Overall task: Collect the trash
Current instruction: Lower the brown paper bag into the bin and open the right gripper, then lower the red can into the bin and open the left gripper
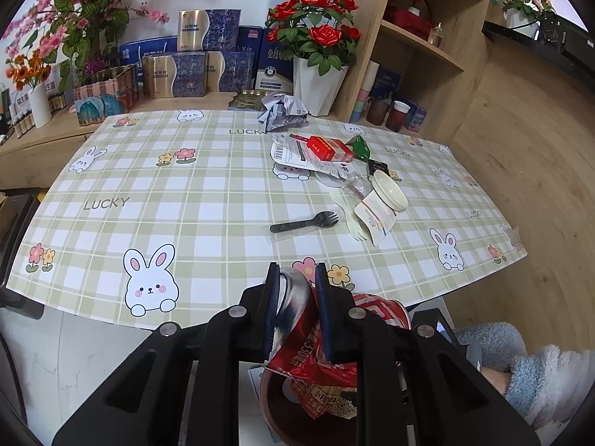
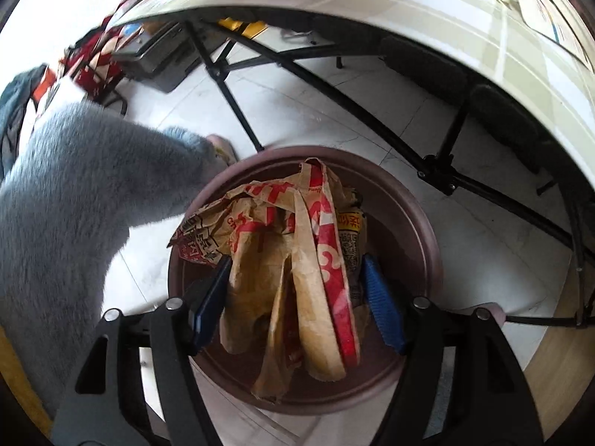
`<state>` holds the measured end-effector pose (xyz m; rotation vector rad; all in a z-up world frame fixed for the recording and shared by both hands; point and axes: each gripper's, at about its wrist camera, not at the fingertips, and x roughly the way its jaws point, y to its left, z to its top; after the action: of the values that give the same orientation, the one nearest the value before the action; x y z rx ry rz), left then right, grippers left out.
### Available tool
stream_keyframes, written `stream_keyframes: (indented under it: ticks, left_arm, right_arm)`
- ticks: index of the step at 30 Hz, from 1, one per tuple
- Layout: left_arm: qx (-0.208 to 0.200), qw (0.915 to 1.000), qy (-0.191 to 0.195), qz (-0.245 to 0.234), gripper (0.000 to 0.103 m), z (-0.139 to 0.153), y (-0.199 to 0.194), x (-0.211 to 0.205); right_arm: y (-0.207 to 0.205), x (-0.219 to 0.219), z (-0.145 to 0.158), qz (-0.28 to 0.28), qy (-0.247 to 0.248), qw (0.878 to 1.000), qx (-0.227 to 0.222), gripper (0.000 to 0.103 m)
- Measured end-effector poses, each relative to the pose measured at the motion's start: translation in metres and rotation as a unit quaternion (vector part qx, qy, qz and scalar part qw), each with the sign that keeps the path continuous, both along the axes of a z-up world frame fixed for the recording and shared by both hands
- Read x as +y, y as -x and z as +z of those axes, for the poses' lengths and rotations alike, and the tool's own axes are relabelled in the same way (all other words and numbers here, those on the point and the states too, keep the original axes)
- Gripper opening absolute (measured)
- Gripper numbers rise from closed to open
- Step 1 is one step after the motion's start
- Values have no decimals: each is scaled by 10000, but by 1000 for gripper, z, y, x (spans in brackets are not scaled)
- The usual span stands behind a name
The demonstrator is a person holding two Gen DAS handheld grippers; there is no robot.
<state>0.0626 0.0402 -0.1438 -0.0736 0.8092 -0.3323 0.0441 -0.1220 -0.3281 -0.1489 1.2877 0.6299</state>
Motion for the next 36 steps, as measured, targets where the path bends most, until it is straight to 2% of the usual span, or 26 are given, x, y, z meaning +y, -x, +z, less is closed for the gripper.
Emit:
stream_keyframes:
  ticks: [3,8,11,13,15,17,24,32,36]
  left_arm:
    - [36,10000,5,0,19,-3,0,2]
    - [60,10000,30,-1,19,-5,1,3]
    - [47,10000,31,-34,19,-4,2,2]
    - [44,10000,36,-60,19,-4,3,0]
    - [55,9999,36,-82,19,-5,4,-2]
    - [69,9999,41,-115,19,-6,4,-3]
    - [81,9995,-78,-282,18,-14,13,-18]
    - [259,9974,-410,-523,18,-51,28,-43]
    - [440,9953,-556,-661,18,-74,32,-53]
  right_arm:
    - [-5,-4,8,-133,-169,9997,-70,86]
    - [-10,-13,29,-369,-528,9977,-202,87]
    - [-8,-21,50,-514,-669,9955,-433,89]
    - [-5,-29,69,-660,-891,9916,-673,95]
    - [1,-38,89,-731,-1120,9861,-983,95]
    - [4,-46,105,-880,-1144,9816,-1250,95]
    - [13,-99,154,-1788,-1456,9536,-1935,97]
    - [24,-146,176,-2629,-1300,9250,-2418,97]
    - [29,-158,176,-2849,-1268,9177,-2461,97]
